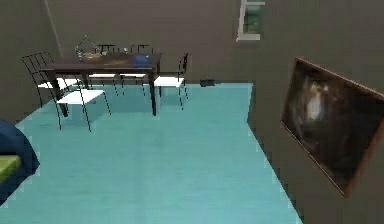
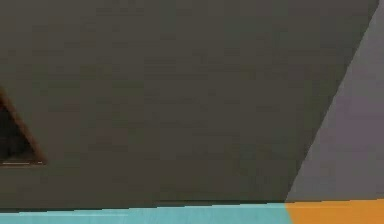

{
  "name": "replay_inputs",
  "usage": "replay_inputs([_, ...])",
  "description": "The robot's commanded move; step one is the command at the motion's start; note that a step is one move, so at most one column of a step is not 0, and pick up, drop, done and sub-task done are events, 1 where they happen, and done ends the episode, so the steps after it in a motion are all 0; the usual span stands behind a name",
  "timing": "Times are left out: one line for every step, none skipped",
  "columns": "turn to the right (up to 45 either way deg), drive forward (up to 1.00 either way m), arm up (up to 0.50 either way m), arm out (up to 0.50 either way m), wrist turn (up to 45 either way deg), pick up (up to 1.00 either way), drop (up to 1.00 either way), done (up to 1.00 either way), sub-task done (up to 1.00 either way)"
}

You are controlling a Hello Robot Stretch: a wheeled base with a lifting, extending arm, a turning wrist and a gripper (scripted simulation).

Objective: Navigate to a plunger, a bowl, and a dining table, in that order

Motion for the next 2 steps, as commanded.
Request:
replay_inputs([3.0,0.0,0.0,0.0,0.0,0.0,0.0,0.0,0.0])
replay_inputs([0.0,1.0,0.0,0.0,0.0,0.0,0.0,0.0,0.0])
